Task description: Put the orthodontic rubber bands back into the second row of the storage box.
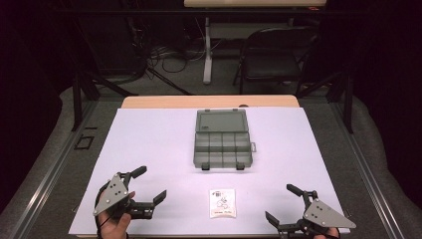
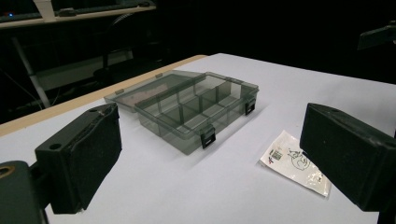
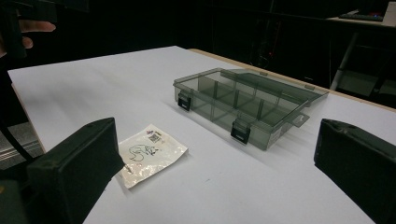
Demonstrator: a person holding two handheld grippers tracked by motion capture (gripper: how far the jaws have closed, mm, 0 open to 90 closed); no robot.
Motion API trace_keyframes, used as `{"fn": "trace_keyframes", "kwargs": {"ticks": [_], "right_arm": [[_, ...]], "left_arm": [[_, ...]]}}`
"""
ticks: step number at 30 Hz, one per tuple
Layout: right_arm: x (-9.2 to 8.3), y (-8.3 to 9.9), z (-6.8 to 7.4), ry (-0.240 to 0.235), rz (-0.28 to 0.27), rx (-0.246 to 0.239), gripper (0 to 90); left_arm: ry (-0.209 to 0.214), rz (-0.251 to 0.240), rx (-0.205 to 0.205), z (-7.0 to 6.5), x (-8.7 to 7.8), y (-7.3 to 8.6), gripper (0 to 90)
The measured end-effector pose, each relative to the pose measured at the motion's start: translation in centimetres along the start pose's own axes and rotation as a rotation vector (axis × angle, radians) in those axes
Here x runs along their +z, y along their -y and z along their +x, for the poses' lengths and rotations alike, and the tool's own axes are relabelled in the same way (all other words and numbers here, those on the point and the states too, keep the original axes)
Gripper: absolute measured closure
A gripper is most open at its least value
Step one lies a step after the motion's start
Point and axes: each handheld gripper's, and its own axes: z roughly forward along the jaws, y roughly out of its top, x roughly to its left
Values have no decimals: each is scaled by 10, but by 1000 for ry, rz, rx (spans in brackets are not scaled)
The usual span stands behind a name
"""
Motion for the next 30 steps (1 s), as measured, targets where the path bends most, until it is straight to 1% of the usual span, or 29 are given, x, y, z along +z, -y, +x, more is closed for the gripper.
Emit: {"fn": "trace_keyframes", "kwargs": {"ticks": [6,10,12,13,15,16,21,22,25,26,30], "right_arm": [[1,-1,2,-6,4,-2,0],[0,-1,2,-7,5,-4,0],[1,0,2,-2,-4,2,0],[1,0,2,-4,1,-1,0],[2,0,2,-3,-14,2,0],[1,0,2,-4,5,-1,0],[1,0,1,-7,4,1,0],[3,0,2,-5,-10,3,0],[3,0,2,-5,-10,4,0],[2,0,2,-6,4,2,0],[2,1,1,-4,0,7,0]], "left_arm": [[-1,1,-2,-2,-1,-1,57],[4,11,-9,-4,2,-1,57],[10,19,-12,-5,4,-1,57],[14,26,-12,-6,6,-1,58],[13,38,-10,-6,7,0,60],[13,43,-11,-7,8,0,60],[19,60,-23,-8,13,0,60],[18,63,-23,-8,14,0,59],[23,77,-30,-8,18,0,59],[26,84,-33,-8,19,-1,59],[18,108,-45,-7,24,-3,59]]}}
